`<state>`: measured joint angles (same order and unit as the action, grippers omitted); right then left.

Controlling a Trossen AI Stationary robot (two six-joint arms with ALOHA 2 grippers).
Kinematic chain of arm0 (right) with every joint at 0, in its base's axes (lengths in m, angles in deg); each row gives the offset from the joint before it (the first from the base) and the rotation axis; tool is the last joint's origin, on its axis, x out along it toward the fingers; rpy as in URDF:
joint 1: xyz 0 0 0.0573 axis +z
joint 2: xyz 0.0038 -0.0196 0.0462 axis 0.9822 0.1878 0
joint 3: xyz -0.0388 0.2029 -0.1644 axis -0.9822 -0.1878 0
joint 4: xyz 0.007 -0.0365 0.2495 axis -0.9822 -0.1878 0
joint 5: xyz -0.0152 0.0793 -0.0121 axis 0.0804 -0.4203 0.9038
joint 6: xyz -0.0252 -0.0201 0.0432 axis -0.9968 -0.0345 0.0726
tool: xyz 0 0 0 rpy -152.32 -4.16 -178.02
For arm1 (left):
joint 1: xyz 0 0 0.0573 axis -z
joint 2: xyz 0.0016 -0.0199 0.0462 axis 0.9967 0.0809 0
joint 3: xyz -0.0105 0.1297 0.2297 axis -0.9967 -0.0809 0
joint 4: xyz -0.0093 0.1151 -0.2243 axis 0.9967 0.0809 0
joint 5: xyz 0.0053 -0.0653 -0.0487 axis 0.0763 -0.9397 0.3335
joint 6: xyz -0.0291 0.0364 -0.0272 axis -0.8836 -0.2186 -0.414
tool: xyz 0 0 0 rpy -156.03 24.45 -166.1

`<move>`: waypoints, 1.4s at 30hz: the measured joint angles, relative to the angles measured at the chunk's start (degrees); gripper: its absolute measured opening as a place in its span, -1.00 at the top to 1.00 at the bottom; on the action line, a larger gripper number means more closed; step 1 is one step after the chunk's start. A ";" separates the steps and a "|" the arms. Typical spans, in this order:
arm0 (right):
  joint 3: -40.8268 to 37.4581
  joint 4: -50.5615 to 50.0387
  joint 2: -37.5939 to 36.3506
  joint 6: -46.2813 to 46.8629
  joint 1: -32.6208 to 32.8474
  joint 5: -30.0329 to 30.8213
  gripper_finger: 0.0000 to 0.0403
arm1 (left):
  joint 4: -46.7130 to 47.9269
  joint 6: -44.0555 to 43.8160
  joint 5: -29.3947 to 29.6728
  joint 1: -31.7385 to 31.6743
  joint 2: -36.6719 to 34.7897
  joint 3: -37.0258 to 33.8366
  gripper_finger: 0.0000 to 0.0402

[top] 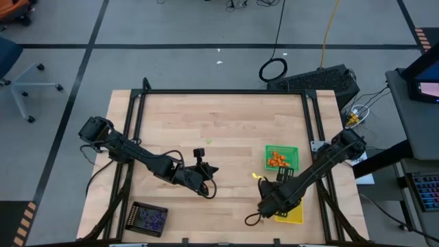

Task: Sort Halloween decoration
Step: Put the green spider toy into the yellow bin

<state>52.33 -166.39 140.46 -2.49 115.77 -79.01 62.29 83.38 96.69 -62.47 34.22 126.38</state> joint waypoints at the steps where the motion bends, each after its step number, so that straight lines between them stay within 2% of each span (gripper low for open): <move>1: 0.60 -0.22 0.01 -0.02 0.23 0.67 -0.25 | 0.02 0.00 -0.01 0.01 0.00 0.00 0.96; 7: 3.70 -3.73 0.00 -0.01 1.86 1.99 -0.25 | -1.93 0.08 -0.04 -0.01 0.00 0.00 0.96; 13: 6.93 -8.00 -1.33 0.04 4.94 2.05 -0.25 | -15.65 4.66 -5.50 -0.02 0.00 0.00 0.96; 20: 6.92 -7.42 -5.75 1.71 8.72 7.86 -0.25 | -29.52 9.07 -14.54 0.51 3.24 0.00 0.96; 29: 6.92 -7.24 -10.61 3.06 15.26 17.41 -0.25 | -43.73 13.74 -16.46 1.36 8.35 0.91 0.96; 33: 6.92 -7.17 -10.73 3.07 16.40 18.74 -0.25 | -42.16 13.98 -16.53 1.49 11.63 6.15 0.96; 39: 6.90 -7.00 -10.75 5.21 16.47 18.47 -0.25 | -34.90 17.01 -16.45 1.51 17.10 14.91 0.96; 42: 6.88 -6.66 -10.73 6.07 16.47 20.53 -0.25 | -28.46 16.94 -13.18 1.52 17.11 16.94 0.96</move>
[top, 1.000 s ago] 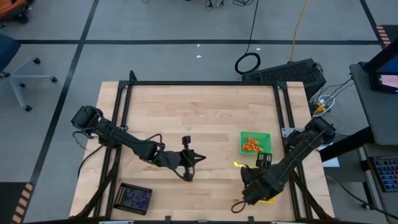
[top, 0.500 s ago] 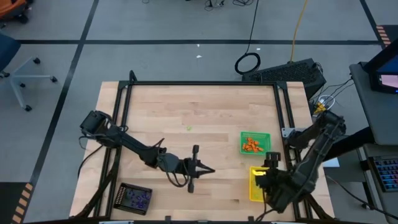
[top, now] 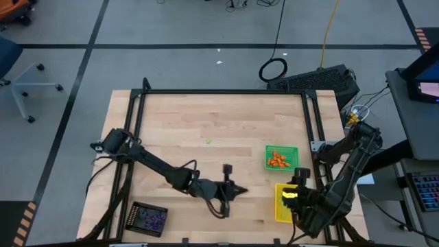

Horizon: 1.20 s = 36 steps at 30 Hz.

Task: Sort Halloween decoration
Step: Put the green spider toy into the yellow bin

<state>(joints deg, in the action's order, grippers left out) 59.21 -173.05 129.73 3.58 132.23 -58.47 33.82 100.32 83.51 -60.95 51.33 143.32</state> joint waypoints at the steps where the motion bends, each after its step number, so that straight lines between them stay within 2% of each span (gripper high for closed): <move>1: 0.00 0.51 -0.01 -0.01 0.00 1.56 -0.25 | 3.01 -0.30 2.63 0.01 -0.31 0.20 0.96; 4: 0.00 3.54 -0.01 -2.42 -0.02 7.10 -0.25 | 14.92 -2.57 9.97 -0.01 -2.91 0.15 0.96; 7: 0.00 7.80 0.00 -7.51 -0.02 15.45 -0.25 | 26.66 -7.87 11.94 -1.04 -6.60 0.28 0.96; 12: 0.00 13.64 -0.01 -14.62 -0.02 29.45 -0.25 | 48.23 -15.73 12.19 -5.05 -10.42 0.09 0.96; 17: -0.01 15.90 0.06 -16.36 -0.10 35.67 -0.25 | 60.73 -17.93 9.84 -11.61 -10.82 -1.42 0.96; 21: -0.02 16.07 1.14 -16.08 -0.12 36.58 -0.25 | 61.73 -20.06 1.39 -19.36 -10.77 -3.09 0.96; 25: -0.07 16.09 2.59 -14.89 0.38 36.53 -0.25 | 61.91 -27.53 -6.63 -26.43 -10.77 -4.10 0.96; 28: -0.07 16.08 3.92 -14.96 0.88 36.50 -0.25 | 61.61 -30.46 -8.90 -29.74 -10.77 -5.37 0.96; 31: -0.07 16.04 4.86 -14.98 1.07 36.54 -0.25 | 61.57 -30.54 -9.74 -30.36 -10.77 -6.65 0.92; 36: -0.07 15.68 5.30 -14.96 1.06 36.63 -0.25 | 57.13 -30.57 -10.13 -29.37 -10.77 -8.70 0.66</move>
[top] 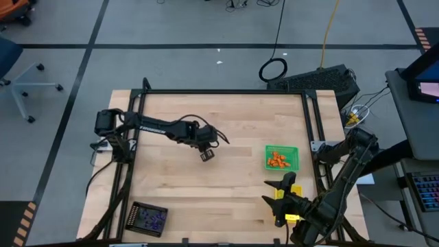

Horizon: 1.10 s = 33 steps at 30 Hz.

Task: Sort Halloween decoration
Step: Put the green spider toy into the yellow bin

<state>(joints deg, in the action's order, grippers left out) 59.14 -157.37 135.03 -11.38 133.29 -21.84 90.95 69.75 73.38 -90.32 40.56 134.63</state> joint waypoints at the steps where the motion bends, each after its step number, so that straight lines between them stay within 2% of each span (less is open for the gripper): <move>1: 0.00 0.00 -0.03 -0.01 -0.01 0.02 -0.25 | -0.82 -0.42 0.02 0.16 0.00 -0.61 0.58; 6: 0.00 -0.02 -0.02 -0.05 -0.01 0.03 -0.25 | -1.23 -3.15 0.95 0.23 0.00 -2.39 0.26; 10: 0.00 -0.02 -0.03 -0.54 -0.01 0.02 -0.25 | -1.43 -4.31 3.53 0.21 0.00 -2.74 0.14; 33: 0.00 -0.07 -0.03 -0.66 -0.01 0.06 -0.25 | -6.39 -1.36 4.02 -0.71 5.16 -2.73 0.34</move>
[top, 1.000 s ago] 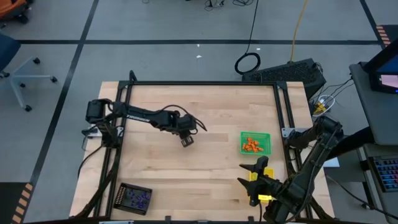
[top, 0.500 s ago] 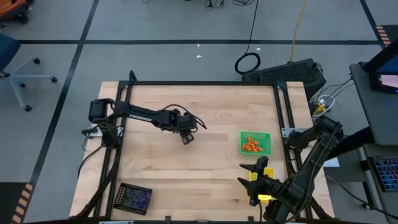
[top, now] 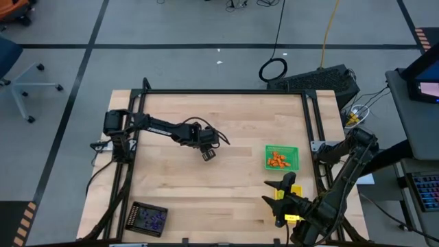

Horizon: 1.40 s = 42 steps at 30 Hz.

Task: Sort Halloween decoration
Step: Put the green spider toy into the yellow bin

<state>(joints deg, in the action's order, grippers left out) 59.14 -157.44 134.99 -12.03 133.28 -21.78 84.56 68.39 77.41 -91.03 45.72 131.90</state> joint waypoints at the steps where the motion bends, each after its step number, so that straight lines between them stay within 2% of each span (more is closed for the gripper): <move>1: 0.00 0.00 0.00 0.00 0.00 0.00 -0.25 | 0.17 0.00 0.00 0.00 0.04 -0.01 0.34; 26: 0.00 0.02 0.00 -0.20 -0.02 0.00 -0.25 | 0.11 6.45 0.34 -0.57 0.91 0.14 0.36; 39: 0.00 0.04 0.00 -0.22 -0.02 0.00 -0.25 | 0.19 8.15 -1.61 -0.20 1.00 0.12 0.92; 42: 0.00 0.02 0.00 -0.22 -0.02 0.00 -0.25 | 0.19 8.20 -1.81 -0.07 1.00 0.12 0.98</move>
<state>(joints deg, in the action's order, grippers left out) 59.14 -157.42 134.99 -12.25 133.26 -21.78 84.75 76.58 75.59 -91.10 46.72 132.02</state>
